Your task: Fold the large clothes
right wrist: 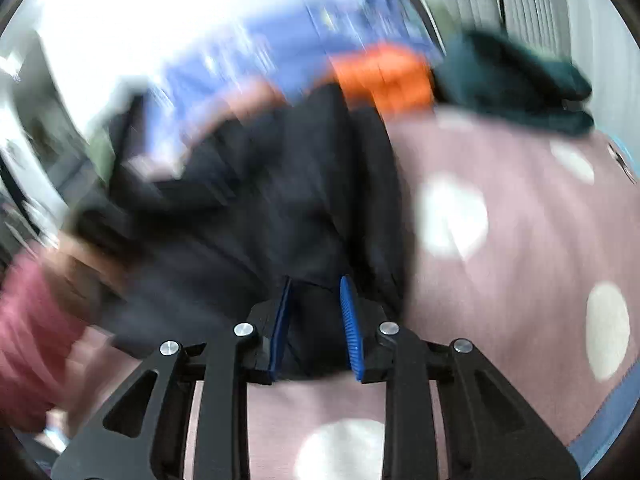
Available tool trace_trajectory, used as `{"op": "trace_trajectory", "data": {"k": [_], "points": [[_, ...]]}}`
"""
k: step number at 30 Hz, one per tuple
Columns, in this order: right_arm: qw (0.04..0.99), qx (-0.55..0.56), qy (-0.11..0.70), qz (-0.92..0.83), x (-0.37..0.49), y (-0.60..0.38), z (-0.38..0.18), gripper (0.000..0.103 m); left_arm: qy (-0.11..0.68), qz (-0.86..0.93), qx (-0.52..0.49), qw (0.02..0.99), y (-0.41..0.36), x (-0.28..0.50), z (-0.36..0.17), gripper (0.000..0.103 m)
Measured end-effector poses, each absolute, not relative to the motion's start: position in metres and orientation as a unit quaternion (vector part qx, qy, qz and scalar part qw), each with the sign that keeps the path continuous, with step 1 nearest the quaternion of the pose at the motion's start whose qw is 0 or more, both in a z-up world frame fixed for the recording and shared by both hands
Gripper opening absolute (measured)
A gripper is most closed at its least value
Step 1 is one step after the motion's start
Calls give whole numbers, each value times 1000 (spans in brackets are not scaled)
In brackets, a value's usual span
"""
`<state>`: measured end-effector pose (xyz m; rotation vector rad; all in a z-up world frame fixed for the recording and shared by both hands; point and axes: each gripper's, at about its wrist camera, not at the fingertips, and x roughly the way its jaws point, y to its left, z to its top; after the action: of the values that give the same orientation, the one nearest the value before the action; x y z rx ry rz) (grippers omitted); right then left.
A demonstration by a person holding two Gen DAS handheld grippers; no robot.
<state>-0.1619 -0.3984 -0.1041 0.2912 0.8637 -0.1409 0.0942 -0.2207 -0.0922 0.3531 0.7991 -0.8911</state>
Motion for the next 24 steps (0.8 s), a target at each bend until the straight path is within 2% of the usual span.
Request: {"op": "trace_trajectory", "data": {"k": [3, 6, 8, 10, 13, 18, 19, 20, 22, 24], "points": [[893, 172, 410, -70, -166, -404, -101, 25, 369, -413, 173, 814, -221, 91, -92, 57], [897, 190, 393, -63, -176, -413, -86, 30, 371, -413, 172, 814, -220, 93, -92, 57], [903, 202, 374, -71, -188, -421, -78, 50, 370, -414, 170, 814, -220, 92, -92, 57], [901, 224, 365, -73, -196, -432, -78, 61, 369, -415, 169, 815, -219, 92, -93, 57], [885, 264, 377, -66, -199, -444, -87, 63, 369, -414, 170, 814, -219, 92, -93, 57], [900, 249, 352, -61, -196, -434, -77, 62, 368, -414, 170, 815, -219, 91, -93, 57], [907, 240, 341, -54, -197, -429, -70, 57, 368, -414, 170, 815, -219, 91, -93, 57], [917, 226, 327, -40, -198, -422, -64, 45, 368, -414, 170, 815, -219, 91, -93, 57], [914, 197, 352, -40, -187, -412, -69, 31, 367, -414, 170, 815, -219, 91, -93, 57], [889, 189, 411, -65, -165, -413, -96, 31, 368, -415, 169, 815, -219, 92, -93, 57]]}}
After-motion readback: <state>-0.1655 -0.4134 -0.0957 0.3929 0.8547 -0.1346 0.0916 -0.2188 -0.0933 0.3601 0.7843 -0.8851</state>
